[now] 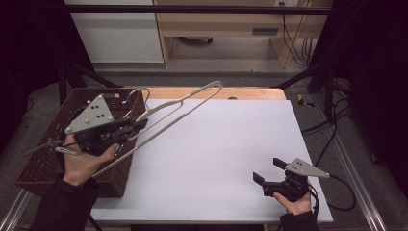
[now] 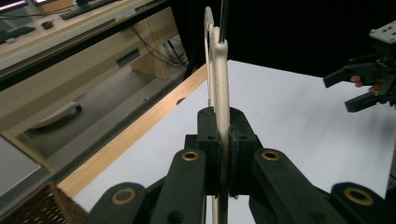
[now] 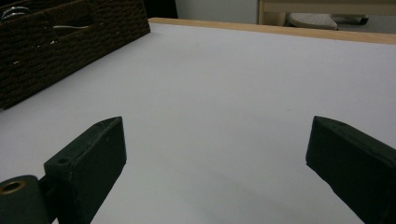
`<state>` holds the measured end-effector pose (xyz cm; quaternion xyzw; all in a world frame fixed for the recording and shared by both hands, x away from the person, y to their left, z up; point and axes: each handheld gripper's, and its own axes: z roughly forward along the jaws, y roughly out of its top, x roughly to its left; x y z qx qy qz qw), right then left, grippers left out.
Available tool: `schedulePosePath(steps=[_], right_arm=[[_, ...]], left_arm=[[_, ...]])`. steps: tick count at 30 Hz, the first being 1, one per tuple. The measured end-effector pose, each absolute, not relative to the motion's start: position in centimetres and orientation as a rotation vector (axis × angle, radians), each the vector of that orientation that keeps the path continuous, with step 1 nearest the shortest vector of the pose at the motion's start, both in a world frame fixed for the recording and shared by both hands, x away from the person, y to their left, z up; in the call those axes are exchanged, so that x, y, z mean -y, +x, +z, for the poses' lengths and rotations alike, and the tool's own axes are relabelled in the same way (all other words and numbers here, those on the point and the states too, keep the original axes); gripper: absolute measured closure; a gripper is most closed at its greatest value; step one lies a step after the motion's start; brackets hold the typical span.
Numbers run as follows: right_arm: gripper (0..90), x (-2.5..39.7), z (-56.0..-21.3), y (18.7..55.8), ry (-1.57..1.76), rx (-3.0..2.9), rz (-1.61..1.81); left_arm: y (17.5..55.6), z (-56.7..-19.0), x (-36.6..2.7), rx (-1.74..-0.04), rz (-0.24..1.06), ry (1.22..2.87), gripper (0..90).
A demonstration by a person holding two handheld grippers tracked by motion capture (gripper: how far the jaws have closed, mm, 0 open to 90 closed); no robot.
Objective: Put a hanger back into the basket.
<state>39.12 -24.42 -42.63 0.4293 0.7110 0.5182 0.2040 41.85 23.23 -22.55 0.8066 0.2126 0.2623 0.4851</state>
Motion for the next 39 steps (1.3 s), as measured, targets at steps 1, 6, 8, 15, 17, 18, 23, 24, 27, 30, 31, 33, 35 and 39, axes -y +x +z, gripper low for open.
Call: schedulePosePath(steps=[1, 6, 8, 15, 17, 18, 23, 24, 27, 30, 31, 33, 35, 39], right_arm=[[5.3, 24.4, -42.6, 39.1, 1.198, -1.981, 1.448], [5.0, 24.5, -42.6, 39.2, 1.191, -1.981, 1.442], [5.0, 24.5, -42.6, 39.2, 1.189, -1.983, 1.440], [5.2, 24.4, -42.7, 39.2, 1.192, -1.992, 1.445], [5.2, 24.4, -42.7, 39.2, 1.190, -1.994, 1.438], [5.2, 24.4, -42.7, 39.2, 1.190, -1.995, 1.437], [5.3, 24.4, -42.8, 39.3, 1.191, -1.992, 1.437], [5.3, 24.4, -42.9, 39.3, 1.197, -1.990, 1.436], [5.3, 24.3, -42.9, 39.3, 1.196, -1.993, 1.431], [5.3, 24.3, -42.9, 39.3, 1.197, -1.993, 1.434], [5.3, 24.3, -42.9, 39.3, 1.198, -1.992, 1.433], [5.3, 24.4, -42.9, 39.3, 1.197, -1.990, 1.434], [5.3, 24.4, -42.9, 39.3, 1.197, -1.990, 1.431], [5.4, 24.4, -42.9, 39.3, 1.193, -1.999, 1.428]], left_arm=[[42.1, -22.4, -23.8, -0.532, 0.647, 1.960, 86.0], [43.1, -21.9, -26.1, -0.580, 0.685, 1.961, 85.9], [43.5, -21.8, -26.9, -0.598, 0.698, 1.964, 85.9], [45.2, -22.6, -30.0, -0.655, 0.761, 1.983, 85.9], [45.9, -23.1, -31.1, -0.678, 0.765, 1.991, 85.9], [46.1, -23.4, -31.5, -0.693, 0.772, 1.987, 85.9], [46.7, -24.6, -33.7, -0.742, 0.816, 1.971, 85.9], [46.7, -24.8, -34.2, -0.749, 0.826, 1.969, 85.9], [46.8, -25.3, -35.2, -0.770, 0.837, 1.971, 85.9], [47.1, -26.0, -36.2, -0.787, 0.841, 1.985, 85.9], [47.2, -26.2, -36.5, -0.790, 0.847, 1.992, 85.8], [47.4, -26.6, -37.0, -0.796, 0.847, 2.002, 85.9], [47.5, -27.1, -37.6, -0.807, 0.845, 2.011, 85.8], [47.7, -28.0, -38.7, -0.836, 0.855, 2.021, 85.8]])
